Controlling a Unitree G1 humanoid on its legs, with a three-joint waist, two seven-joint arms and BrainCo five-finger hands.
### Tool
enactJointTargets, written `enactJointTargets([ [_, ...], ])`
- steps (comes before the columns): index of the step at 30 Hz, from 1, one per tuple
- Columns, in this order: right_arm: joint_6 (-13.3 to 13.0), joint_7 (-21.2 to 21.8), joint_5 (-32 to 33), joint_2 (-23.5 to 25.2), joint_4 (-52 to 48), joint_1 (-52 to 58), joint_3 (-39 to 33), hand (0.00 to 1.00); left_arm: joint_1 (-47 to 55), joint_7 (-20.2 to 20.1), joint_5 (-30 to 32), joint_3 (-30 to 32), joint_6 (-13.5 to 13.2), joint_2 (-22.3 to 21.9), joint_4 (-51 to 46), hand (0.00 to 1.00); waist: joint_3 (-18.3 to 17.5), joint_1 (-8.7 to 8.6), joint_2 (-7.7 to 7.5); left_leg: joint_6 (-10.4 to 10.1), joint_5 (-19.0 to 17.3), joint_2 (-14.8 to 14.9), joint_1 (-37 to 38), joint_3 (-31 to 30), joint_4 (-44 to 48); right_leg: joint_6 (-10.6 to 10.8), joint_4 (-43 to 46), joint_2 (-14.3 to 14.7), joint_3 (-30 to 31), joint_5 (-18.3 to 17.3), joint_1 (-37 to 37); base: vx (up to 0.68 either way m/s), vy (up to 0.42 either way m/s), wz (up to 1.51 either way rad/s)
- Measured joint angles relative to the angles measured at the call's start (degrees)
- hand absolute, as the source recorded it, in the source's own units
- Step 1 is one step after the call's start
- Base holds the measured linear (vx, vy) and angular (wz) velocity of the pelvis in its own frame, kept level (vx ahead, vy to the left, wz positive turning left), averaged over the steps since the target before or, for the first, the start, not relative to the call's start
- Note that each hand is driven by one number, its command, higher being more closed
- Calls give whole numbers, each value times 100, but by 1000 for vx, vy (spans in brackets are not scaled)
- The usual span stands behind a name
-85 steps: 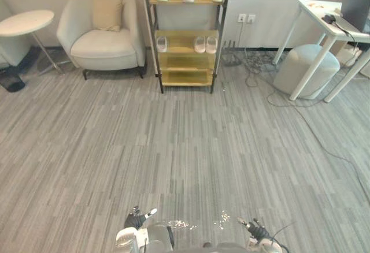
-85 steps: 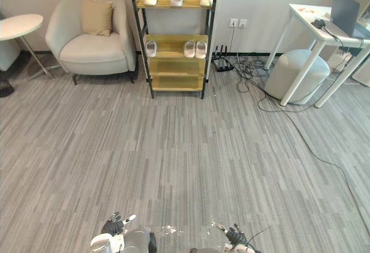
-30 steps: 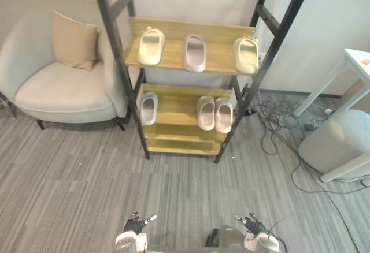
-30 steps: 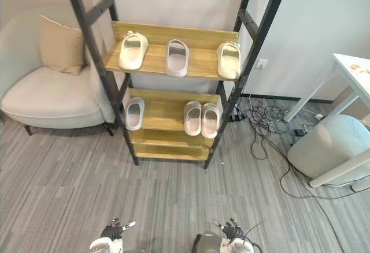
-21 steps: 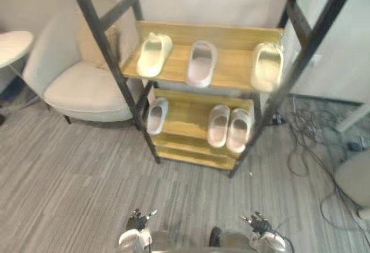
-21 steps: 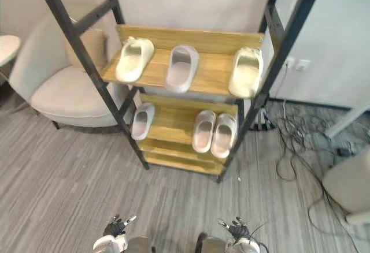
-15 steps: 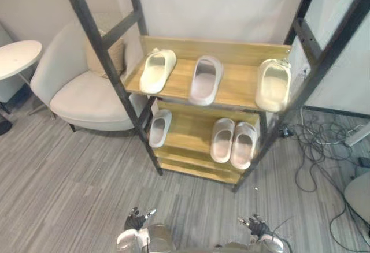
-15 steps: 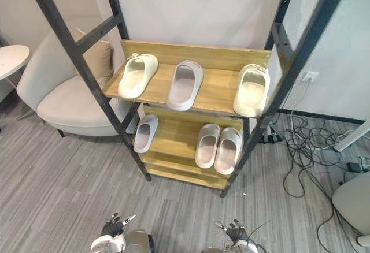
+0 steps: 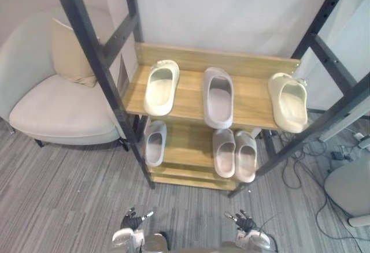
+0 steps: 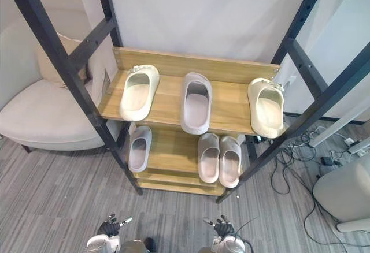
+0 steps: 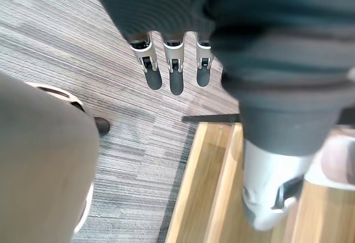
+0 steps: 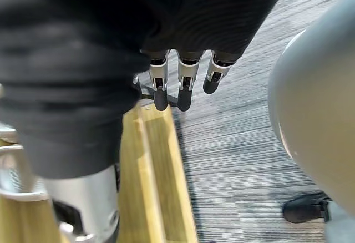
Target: Organize the slippers on the shoe rack
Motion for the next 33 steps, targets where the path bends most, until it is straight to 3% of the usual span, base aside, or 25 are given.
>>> enactJointTargets([
  [1,-7,0,-4,11,10,7,33,0,-2,-10,-1,-53,-3,36,14,0,-21,2,-36,-40,-2,-44,-3,2,19,-121,-440,118,-63,336,-7,12,-45,3],
  [6,-9,-2,-3,-52,44,-10,90,0,-5,-6,22,-28,1,-62,49,0,-111,-3,19,-178,181,-147,52,56,-250,44,-1264,169,-141,196,253,44,-106,-12],
  [7,-8,-3,-4,-92,47,7,91,0,-2,-7,54,-27,0,-83,108,0,-129,-24,77,-206,309,-148,197,26,-495,30,-1321,229,-153,209,328,16,-113,-2],
  [13,-11,-16,-8,-221,107,102,262,0,-1,-13,120,-175,1,-93,177,0,-194,-21,53,-290,543,-69,485,-18,-948,-37,-1516,395,-191,258,520,10,-74,2],
  [16,-6,-166,-11,-237,-318,290,547,0,-11,0,121,-260,0,-38,172,0,-216,-26,32,-266,599,-76,477,-8,-1033,-30,-1651,422,-168,347,521,-4,-1,-2],
  [20,-17,-250,-218,-196,-2137,882,1085,0,-17,46,218,-445,1,58,148,0,-230,-50,-62,-240,636,-124,472,42,-1109,-23,-1819,415,-95,467,522,-11,5,-7],
  [28,-210,-358,-330,-185,-5913,2149,1077,0,94,105,252,-407,-4,36,47,0,-246,-150,-48,-239,631,-125,494,167,-1110,-12,-1872,411,41,496,486,-20,-8,-7],
  [33,-359,-446,-846,31,-6995,2221,1018,0,174,72,470,-385,-11,1,-56,0,-270,-214,-4,-244,612,-95,518,307,-1108,-26,-1873,445,189,540,431,-17,-20,-15],
])
